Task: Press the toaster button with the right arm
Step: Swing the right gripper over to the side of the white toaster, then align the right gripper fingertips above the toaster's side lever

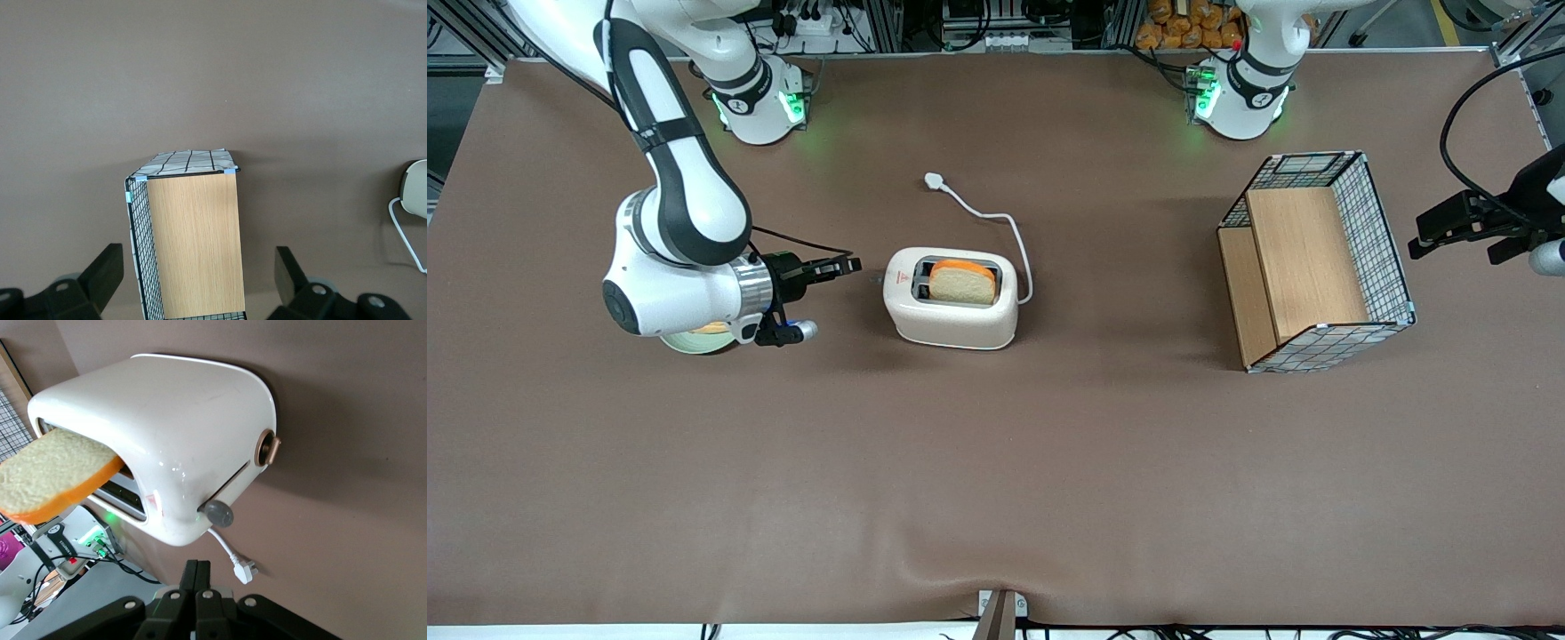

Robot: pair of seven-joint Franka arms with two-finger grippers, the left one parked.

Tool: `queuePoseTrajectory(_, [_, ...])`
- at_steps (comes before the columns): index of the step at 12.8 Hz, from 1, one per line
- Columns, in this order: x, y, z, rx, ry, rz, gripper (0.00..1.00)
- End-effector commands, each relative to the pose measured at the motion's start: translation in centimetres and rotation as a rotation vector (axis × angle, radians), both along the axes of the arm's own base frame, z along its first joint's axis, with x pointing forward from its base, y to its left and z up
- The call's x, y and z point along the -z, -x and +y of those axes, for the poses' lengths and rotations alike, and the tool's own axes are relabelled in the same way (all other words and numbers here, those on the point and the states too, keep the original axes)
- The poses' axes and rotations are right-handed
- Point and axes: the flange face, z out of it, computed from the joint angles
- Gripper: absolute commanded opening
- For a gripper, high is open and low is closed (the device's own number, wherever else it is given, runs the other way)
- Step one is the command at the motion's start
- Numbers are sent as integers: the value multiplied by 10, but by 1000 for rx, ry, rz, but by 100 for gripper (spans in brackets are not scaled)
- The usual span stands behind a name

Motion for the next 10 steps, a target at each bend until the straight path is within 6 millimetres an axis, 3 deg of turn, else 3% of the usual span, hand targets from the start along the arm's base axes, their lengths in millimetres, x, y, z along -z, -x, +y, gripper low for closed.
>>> queuePoseTrajectory(1, [16,1,0,-14,-33,-18,0])
queuePoseTrajectory(5, [33,7,4,-26,-52,4,0])
queuePoseTrajectory(10, [38,6,8,16,-79,8,0])
